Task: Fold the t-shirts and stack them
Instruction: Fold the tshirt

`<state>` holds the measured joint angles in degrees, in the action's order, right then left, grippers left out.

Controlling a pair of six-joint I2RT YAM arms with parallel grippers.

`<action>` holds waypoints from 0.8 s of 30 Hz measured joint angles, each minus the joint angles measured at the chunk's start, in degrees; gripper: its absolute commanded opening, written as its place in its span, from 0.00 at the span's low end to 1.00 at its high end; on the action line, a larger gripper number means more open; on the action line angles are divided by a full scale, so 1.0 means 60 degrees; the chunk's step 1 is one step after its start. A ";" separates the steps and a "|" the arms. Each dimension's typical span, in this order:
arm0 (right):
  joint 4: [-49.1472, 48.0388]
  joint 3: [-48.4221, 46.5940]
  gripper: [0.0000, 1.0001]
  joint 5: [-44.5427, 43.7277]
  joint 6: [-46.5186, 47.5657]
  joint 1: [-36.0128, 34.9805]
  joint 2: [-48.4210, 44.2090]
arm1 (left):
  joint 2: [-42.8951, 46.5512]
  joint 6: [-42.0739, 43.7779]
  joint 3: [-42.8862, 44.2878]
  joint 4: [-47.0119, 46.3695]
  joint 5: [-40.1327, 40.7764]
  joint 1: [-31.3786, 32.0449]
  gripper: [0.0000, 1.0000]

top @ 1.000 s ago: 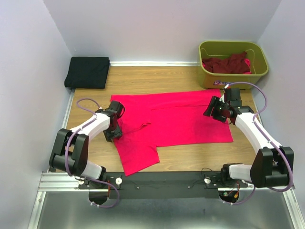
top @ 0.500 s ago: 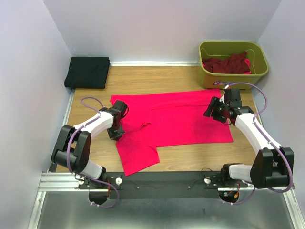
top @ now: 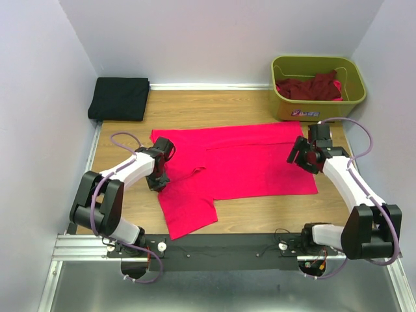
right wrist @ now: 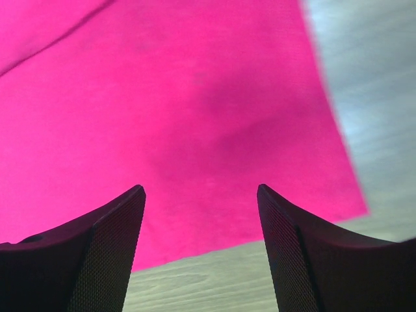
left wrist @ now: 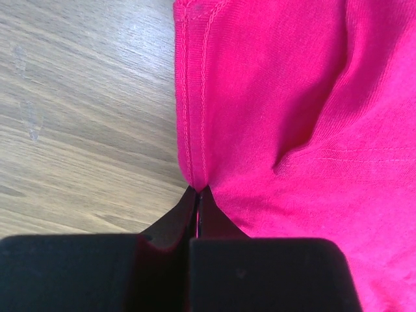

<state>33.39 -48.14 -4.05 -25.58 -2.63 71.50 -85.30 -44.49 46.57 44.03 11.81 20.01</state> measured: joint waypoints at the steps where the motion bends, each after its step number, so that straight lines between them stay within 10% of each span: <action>1: 0.0084 0.0018 0.77 -0.0160 -0.0076 0.0102 -0.0022 | 0.0015 0.0044 -0.0011 -0.0004 -0.0004 0.0000 0.00; 24: 0.0907 0.1140 0.59 -0.0219 -0.1202 0.3268 0.0790 | 0.0441 0.1082 -0.0178 -0.0317 -0.0157 -0.0146 0.00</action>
<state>38.83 -41.30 -5.37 -32.80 16.97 76.25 -82.65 -38.00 45.50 42.13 10.87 19.14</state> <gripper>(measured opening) 0.635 0.011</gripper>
